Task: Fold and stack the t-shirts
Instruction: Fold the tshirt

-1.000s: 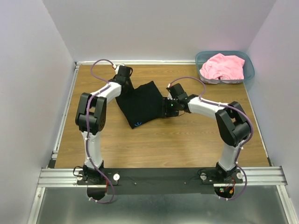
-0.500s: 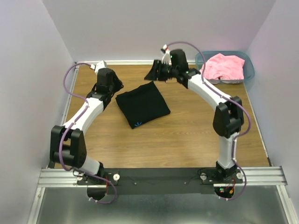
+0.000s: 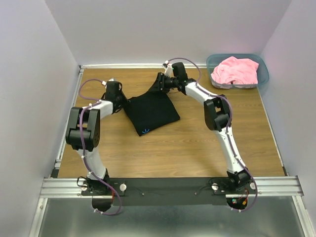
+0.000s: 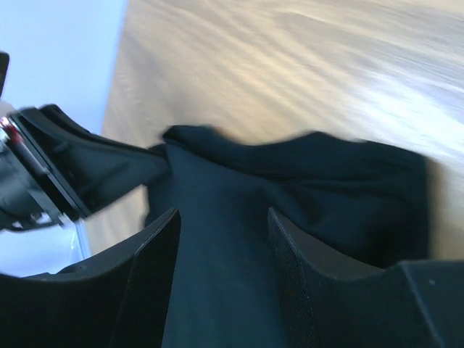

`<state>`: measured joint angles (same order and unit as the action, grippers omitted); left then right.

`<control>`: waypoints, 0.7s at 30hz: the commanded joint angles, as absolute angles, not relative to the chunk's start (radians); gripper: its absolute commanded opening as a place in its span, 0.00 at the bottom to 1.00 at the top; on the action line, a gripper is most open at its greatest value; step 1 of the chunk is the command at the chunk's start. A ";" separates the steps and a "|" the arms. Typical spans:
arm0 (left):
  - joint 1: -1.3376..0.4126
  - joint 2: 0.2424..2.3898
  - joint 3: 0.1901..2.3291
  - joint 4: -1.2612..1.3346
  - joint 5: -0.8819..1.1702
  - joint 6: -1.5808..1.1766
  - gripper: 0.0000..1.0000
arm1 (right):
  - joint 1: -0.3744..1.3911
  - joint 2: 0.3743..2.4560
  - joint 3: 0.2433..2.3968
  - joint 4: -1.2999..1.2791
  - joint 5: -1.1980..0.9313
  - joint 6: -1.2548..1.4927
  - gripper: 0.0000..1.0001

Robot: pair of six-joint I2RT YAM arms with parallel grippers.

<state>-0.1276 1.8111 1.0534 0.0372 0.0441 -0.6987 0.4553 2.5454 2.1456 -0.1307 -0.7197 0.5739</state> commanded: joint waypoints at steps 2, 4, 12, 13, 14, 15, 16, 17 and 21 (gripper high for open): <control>-0.067 1.943 1.152 0.068 0.149 -0.712 0.23 | 0.374 2.647 2.102 0.039 -0.756 0.653 0.59; -0.061 1.956 1.186 0.048 0.166 -0.707 0.22 | 0.365 2.649 2.060 0.090 -0.721 0.657 0.60; -0.052 1.905 1.224 0.012 0.190 -0.657 0.32 | 0.354 2.481 1.924 0.120 -0.742 0.650 0.64; -0.052 1.876 1.215 0.009 0.189 -0.655 0.37 | 0.356 2.449 1.901 0.120 -0.742 0.647 0.65; -0.054 1.812 1.188 0.002 0.184 -0.661 0.46 | 0.354 2.374 1.872 0.118 -0.747 0.647 0.65; -0.055 1.778 1.174 -0.014 0.175 -0.666 0.50 | 0.356 2.341 1.846 0.120 -0.752 0.647 0.66; -0.061 1.743 1.157 -0.052 0.152 -0.672 0.53 | 0.356 2.301 1.776 0.121 -0.765 0.650 0.66; -0.069 1.706 1.138 -0.064 0.143 -0.672 0.54 | 0.357 2.268 1.738 0.123 -0.773 0.652 0.66; -0.156 1.531 1.002 -0.098 0.155 -0.698 0.51 | 0.356 2.122 1.533 0.141 -0.814 0.666 0.66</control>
